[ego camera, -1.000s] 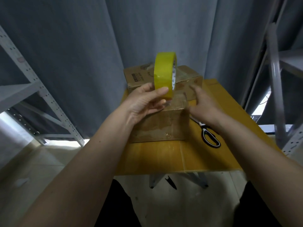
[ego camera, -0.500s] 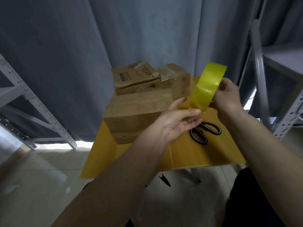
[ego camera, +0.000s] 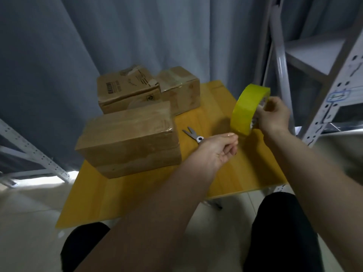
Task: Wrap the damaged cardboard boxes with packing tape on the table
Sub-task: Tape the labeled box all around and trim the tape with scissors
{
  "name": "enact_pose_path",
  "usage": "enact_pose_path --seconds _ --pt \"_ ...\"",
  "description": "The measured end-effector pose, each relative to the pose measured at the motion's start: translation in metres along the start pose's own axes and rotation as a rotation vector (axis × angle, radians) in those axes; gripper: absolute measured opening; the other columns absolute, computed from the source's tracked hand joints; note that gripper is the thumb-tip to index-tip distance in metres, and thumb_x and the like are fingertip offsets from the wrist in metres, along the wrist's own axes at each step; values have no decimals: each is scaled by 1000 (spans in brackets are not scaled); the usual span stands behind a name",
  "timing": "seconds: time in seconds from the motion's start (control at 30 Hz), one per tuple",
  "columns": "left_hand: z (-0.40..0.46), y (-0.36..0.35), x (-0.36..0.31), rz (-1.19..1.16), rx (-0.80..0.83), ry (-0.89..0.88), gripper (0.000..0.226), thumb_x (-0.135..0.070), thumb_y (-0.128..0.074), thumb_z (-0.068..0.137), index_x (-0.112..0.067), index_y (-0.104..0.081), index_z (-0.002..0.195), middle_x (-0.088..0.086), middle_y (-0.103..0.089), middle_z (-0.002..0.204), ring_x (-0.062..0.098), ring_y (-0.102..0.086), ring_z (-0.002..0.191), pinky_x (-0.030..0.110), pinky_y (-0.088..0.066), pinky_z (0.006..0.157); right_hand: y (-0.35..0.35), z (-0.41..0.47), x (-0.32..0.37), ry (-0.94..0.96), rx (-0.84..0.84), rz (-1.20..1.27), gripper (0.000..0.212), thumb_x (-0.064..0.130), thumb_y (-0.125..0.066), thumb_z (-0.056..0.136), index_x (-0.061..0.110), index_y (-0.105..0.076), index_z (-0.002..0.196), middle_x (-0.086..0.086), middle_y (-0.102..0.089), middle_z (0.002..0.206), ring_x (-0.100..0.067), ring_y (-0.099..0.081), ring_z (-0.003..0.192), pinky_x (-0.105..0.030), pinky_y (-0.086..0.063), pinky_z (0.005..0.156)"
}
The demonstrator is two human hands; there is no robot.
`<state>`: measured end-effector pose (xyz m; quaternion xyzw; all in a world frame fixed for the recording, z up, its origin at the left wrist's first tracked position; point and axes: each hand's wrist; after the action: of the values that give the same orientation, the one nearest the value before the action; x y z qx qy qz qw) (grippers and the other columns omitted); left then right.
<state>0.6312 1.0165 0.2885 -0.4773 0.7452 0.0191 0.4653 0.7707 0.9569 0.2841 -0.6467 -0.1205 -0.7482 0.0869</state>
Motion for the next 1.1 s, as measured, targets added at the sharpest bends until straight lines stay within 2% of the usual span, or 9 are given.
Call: enact_pose_path --seconds 0.23,0.43,0.57,0.67,0.73,0.83,0.93,1.0,1.1 --pt "62 -15 -33 461 -295 -138 15 -14 -72 86 -17 -68 73 7 -65 79 11 -48 57 22 -49 66 -11 52 -11 91 -92 -98 26 4 -57 90 9 -49 114 0 -55 98 -13 -55 91 -18 -46 72" --pt "110 -21 -51 925 -350 -156 16 -13 -71 83 -13 -58 76 5 -51 69 17 -42 52 25 -36 53 -24 76 -38 64 -53 -157 26 4 -56 90 10 -52 115 0 -54 103 -13 -52 97 -26 -44 86" --pt "133 -16 -51 1172 -284 -113 33 -25 -78 81 -9 -55 65 -9 -68 61 -5 -57 48 16 -46 49 -27 82 -58 55 -15 -223 26 5 -55 90 13 -58 115 3 -55 101 -12 -52 96 -25 -41 84" --pt "144 -16 -53 1398 -257 -57 32 -34 -79 79 -11 -60 68 -4 -73 71 10 -70 84 30 -55 80 -29 80 -69 68 14 -237 27 6 -54 91 15 -58 116 4 -57 101 -12 -52 96 -26 -41 85" --pt "145 -13 -59 1479 -302 -54 46 -48 -82 71 -9 -61 81 -2 -66 72 23 -67 94 35 -53 80 -31 80 -72 84 9 -240 26 8 -54 91 16 -57 116 3 -58 102 -13 -53 97 -27 -43 86" --pt "139 0 -60 1530 -411 -27 93 -69 -82 53 -10 -53 120 6 -59 110 31 -59 109 39 -50 80 -33 80 -73 74 0 -236 26 10 -54 93 16 -57 118 -3 -62 108 -14 -54 98 -29 -43 86" --pt "141 4 -60 1511 -427 -29 84 -71 -82 49 -10 -55 99 1 -61 92 24 -62 90 33 -46 65 -33 80 -72 51 7 -240 26 12 -55 94 15 -56 120 -5 -62 111 -14 -54 98 -26 -41 83" --pt "145 7 -63 1434 -416 -9 64 -65 -82 57 -10 -64 84 -3 -70 70 14 -65 70 28 -43 56 -32 78 -71 21 34 -251 27 15 -55 95 14 -55 121 -7 -61 113 -15 -53 98 -26 -40 83" --pt "141 13 -63 1312 -408 -47 40 -48 -80 74 -15 -62 62 -8 -59 41 5 -55 39 26 -44 51 -27 73 -70 -31 76 -276 29 16 -57 95 11 -53 122 -12 -61 118 -26 -57 108 -32 -44 87"
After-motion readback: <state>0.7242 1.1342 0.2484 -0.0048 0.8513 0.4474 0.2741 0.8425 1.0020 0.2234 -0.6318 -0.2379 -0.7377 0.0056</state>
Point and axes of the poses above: each hand's wrist, its own z-axis towards the middle knuckle, its own y-axis out of the back of the hand, x = y × z
